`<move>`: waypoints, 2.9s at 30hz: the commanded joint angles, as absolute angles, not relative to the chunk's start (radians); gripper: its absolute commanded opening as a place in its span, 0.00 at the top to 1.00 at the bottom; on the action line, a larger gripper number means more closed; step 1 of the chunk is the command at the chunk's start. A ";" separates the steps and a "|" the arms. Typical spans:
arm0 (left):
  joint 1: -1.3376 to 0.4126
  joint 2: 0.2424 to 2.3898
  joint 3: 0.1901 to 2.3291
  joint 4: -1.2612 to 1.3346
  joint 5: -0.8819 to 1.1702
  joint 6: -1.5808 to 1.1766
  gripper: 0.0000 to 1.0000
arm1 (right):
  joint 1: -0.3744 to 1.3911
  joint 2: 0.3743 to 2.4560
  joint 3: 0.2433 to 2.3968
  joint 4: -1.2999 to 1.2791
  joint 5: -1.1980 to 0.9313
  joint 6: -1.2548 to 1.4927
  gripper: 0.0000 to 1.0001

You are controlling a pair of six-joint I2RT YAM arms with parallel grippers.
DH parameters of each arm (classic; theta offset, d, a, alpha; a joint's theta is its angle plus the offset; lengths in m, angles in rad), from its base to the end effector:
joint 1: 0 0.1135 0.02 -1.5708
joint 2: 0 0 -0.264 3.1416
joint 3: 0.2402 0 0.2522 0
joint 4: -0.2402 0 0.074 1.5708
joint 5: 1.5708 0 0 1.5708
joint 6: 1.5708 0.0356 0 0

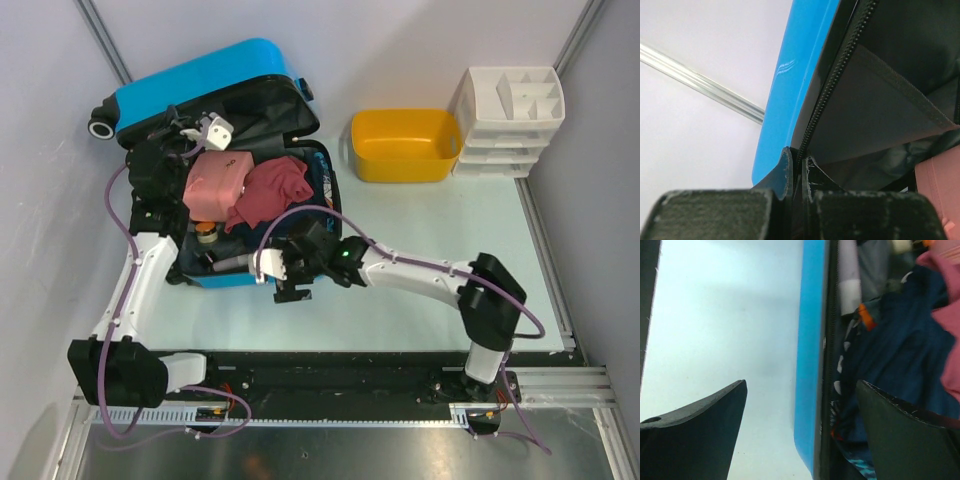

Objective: Open, take out, and arrange the luggage

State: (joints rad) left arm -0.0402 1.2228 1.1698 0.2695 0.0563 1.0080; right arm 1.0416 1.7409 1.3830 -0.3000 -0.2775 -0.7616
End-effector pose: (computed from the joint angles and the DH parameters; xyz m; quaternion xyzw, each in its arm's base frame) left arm 0.2844 -0.0134 0.4321 0.3324 0.5313 0.3468 0.6978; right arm 0.1939 0.3509 0.2779 -0.7351 0.5037 0.1838 0.4149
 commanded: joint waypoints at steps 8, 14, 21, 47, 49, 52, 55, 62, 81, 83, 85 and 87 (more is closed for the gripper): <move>-0.051 1.229 1.317 0.302 -0.084 1.026 1.00 | 1.019 1.884 1.482 -0.382 -0.150 -0.864 0.42; -0.051 1.232 1.411 0.241 -0.170 1.081 1.00 | 0.915 1.833 1.468 -0.482 -0.166 -1.000 0.72; -0.049 1.238 1.459 0.190 -0.248 1.127 1.00 | 0.749 1.870 1.488 -0.278 -0.115 -1.117 1.00; -0.172 1.387 1.707 0.170 -0.482 1.354 1.00 | 0.611 1.938 1.411 0.333 0.045 -1.071 0.50; -0.184 1.394 1.726 0.169 -0.483 1.356 1.00 | 0.623 1.913 1.407 0.246 0.011 -1.054 0.50; -0.189 1.411 1.758 0.161 -0.485 1.356 1.00 | 0.662 1.872 1.407 0.145 -0.109 -1.049 0.31; -0.192 1.419 1.769 0.153 -0.485 1.365 1.00 | 0.724 1.845 1.407 0.077 -0.201 -1.071 0.17; -0.192 1.427 1.773 0.150 -0.489 1.382 1.00 | 0.840 1.900 1.459 0.057 -0.236 -1.095 0.07; -0.184 1.489 1.804 0.150 -0.502 1.436 1.00 | 0.942 2.102 1.851 -0.507 -0.517 -1.052 0.13; -0.183 1.493 1.802 0.150 -0.502 1.437 1.00 | 0.946 2.106 1.859 -0.522 -0.525 -1.051 0.13; -0.183 1.494 1.802 0.150 -0.502 1.439 1.00 | 0.957 2.114 1.861 -0.515 -0.484 -1.051 0.12; -0.180 1.497 1.801 0.150 -0.505 1.443 1.00 | 0.962 2.143 1.881 -0.517 -0.447 -1.058 0.13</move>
State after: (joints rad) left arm -0.1772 1.5322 1.6985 -0.0628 -0.4984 1.3907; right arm 0.9565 2.0953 1.8156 -0.4648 -0.4759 -1.0485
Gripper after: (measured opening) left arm 0.036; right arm 0.873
